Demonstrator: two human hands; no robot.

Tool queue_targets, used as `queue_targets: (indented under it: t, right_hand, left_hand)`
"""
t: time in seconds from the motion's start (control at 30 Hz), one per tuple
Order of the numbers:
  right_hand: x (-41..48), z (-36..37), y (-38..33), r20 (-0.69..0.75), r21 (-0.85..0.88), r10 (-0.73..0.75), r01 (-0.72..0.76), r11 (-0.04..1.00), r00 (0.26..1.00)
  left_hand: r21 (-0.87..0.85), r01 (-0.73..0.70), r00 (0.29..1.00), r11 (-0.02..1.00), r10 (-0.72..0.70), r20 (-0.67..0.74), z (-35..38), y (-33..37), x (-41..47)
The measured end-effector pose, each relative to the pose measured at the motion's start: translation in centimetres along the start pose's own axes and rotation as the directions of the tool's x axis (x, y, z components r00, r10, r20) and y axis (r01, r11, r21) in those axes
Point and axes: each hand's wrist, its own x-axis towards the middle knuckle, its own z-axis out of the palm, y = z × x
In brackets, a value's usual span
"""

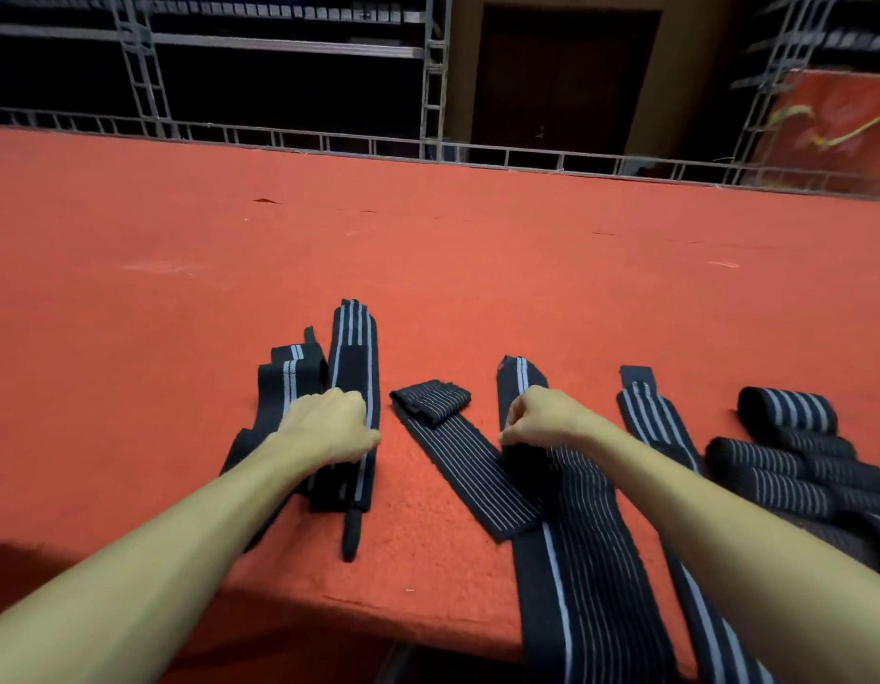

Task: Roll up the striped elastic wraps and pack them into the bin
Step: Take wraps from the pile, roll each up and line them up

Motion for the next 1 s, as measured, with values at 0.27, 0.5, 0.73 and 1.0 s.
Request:
queue_targets:
  t: [0.27,0.5,0.73,1.0]
  right_hand:
    - [3.4,2.0,-4.1,-0.166,0.072,-0.24,0.254,0.964,0.956]
    - [7.6,5.1,-6.2,-0.128,0.064,-0.132,0.141,0.988,0.983]
    - [7.2,5.0,-6.3,-0.153,0.175,-0.057,0.083,0.981,0.987]
    - [0.6,-0.6,-4.7,-0.319,0.321,-0.234,0.337,0.885,0.919]
  left_hand:
    - [-0.422,-0.173,0.978,0.89,0.105,-0.178,5.9,-0.1,1.1]
    - [-0.641,-0.141,0.966,0.755,-0.037,-0.256,6.9,-0.6,1.5]
    - [-0.654,-0.112,0.964,0.748,-0.079,-0.254,6.6,-0.5,1.4]
    - [-0.532,-0.052,0.979,0.845,-0.061,-0.193,4.5,0.8,0.9]
